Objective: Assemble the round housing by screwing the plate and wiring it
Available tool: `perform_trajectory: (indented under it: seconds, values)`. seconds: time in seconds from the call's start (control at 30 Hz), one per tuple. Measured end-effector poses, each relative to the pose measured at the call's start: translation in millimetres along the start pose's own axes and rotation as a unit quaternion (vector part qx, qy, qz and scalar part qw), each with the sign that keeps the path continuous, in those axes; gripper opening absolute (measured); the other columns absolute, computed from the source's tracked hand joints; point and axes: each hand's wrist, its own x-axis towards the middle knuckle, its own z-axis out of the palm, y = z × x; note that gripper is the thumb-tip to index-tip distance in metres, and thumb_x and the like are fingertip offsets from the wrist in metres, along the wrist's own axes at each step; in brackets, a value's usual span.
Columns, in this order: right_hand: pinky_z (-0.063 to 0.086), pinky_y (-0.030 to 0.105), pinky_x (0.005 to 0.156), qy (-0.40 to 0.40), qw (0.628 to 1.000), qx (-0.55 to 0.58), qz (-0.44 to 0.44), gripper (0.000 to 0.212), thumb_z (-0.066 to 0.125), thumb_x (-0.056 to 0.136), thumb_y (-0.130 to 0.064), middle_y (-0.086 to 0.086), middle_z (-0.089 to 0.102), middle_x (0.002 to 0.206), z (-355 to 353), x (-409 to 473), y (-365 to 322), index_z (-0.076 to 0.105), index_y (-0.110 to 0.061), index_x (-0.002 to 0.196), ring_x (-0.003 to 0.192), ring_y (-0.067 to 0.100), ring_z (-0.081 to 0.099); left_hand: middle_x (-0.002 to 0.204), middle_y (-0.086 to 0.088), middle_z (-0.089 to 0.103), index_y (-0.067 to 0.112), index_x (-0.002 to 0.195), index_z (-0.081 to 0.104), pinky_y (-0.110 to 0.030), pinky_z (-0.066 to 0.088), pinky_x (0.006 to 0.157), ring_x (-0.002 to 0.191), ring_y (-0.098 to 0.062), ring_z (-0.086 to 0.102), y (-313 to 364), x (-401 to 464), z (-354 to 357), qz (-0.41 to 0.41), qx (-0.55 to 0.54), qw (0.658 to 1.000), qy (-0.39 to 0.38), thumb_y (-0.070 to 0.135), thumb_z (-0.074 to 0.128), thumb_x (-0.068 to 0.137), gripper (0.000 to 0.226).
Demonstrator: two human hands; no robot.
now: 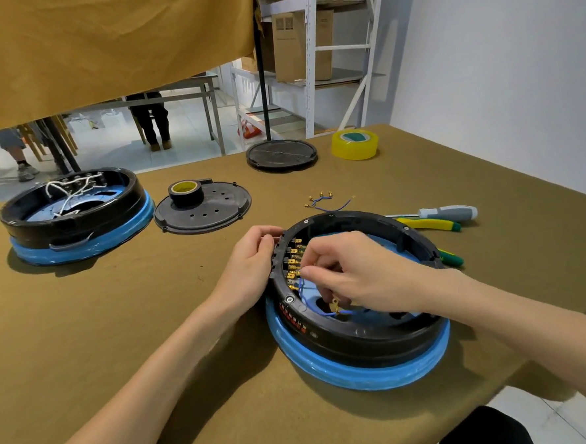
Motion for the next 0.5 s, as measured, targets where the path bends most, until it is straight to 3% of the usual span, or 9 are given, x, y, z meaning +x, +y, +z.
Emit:
perform_trajectory:
  seconds: [0.07,0.17,0.27,0.4,0.5]
  values:
    - [0.049,0.023,0.056,0.091,0.996,0.016,-0.004,0.014,0.056,0.105,-0.027,-0.002,0.069,0.069,-14.6,-7.1,3.7,0.064,-0.022,0.095,0.058,0.007,0.061,0.115,0.012,0.066,0.022,0.123,0.061,-0.016,0.05,0.088,0.104,0.007,0.061,8.9,2.6,-7.1,0.031,0.012,0.999,0.01,0.023,0.038,0.111,0.027]
    - [0.049,0.042,0.063,0.249,0.954,-0.136,0.096,0.019,0.045,0.108,-0.034,-0.001,0.066,0.075,-39.5,-16.0,24.7,0.055,-0.019,0.102,0.067,0.021,0.06,0.129,0.019,0.062,0.028,0.134,0.06,-0.017,0.043,0.097,0.118,0.01,0.055,18.7,7.8,-13.7,0.076,0.07,0.994,-0.03,0.03,0.046,0.108,0.03]
    - [0.049,0.044,0.066,0.228,0.916,-0.222,0.243,0.024,0.042,0.107,-0.037,0.008,0.066,0.087,-47.5,-28.5,44.0,0.051,-0.015,0.107,0.077,0.031,0.061,0.14,0.016,0.054,0.028,0.15,0.047,-0.026,0.04,0.108,0.128,-0.001,0.05,21.1,6.0,-8.4,0.075,0.138,0.981,-0.112,0.022,0.049,0.107,0.044]
    - [0.046,0.036,0.055,0.215,0.924,-0.182,0.26,0.022,0.056,0.101,-0.035,0.003,0.063,0.078,-54.3,-39.6,54.4,0.059,-0.014,0.101,0.065,0.02,0.059,0.143,0.008,0.053,0.028,0.15,0.045,-0.033,0.04,0.113,0.131,-0.008,0.048,19.8,3.6,-6.3,0.077,0.177,0.976,-0.103,0.01,0.045,0.107,0.046]
    - [0.033,0.021,0.043,0.144,0.938,-0.17,0.264,0.023,0.067,0.096,-0.036,-0.003,0.059,0.061,-60.3,-36.9,62.8,0.067,-0.015,0.086,0.051,0.008,0.052,0.146,0.005,0.05,0.028,0.15,0.042,-0.031,0.037,0.112,0.133,-0.011,0.045,22.0,-1.8,-8.4,0.078,0.202,0.972,-0.094,0.006,0.043,0.105,0.049]
